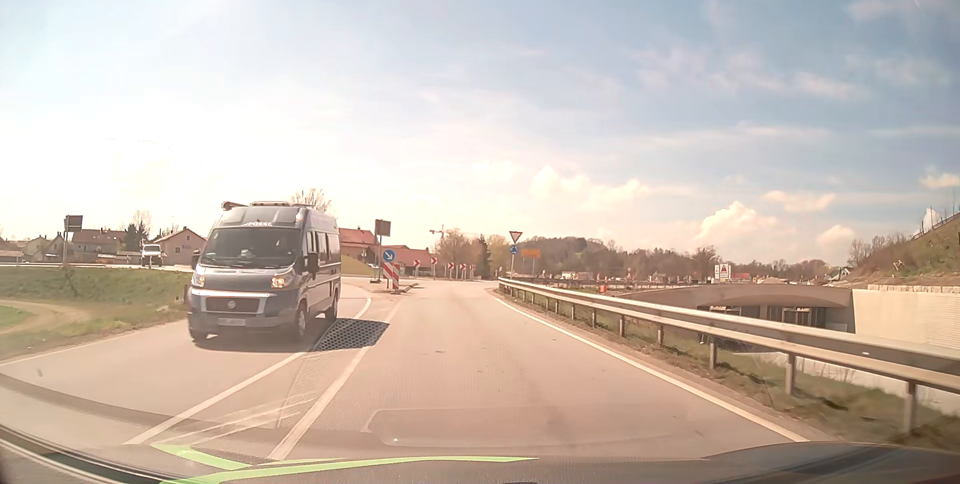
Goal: Follow the waypoints while adhering to traffic rules and regulations
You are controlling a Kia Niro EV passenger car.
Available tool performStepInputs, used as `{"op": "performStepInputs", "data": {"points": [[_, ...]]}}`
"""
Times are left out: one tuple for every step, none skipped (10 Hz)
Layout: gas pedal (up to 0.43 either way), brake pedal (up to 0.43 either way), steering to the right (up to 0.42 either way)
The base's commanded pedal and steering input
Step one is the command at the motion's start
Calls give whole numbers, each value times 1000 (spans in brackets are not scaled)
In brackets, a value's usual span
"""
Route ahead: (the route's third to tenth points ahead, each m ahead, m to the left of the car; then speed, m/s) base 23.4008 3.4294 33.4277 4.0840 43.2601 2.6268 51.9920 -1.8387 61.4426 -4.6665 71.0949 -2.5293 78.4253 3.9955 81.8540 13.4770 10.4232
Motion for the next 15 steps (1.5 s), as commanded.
{"op": "performStepInputs", "data": {"points": [[67,0,-29],[20,0,-26],[0,0,-24],[0,0,-23],[0,0,-22],[0,0,-21],[0,0,-20],[0,0,-17],[0,0,-14],[0,0,-11],[0,0,-10],[0,0,-5],[0,0,0],[0,0,4],[0,0,5]]}}
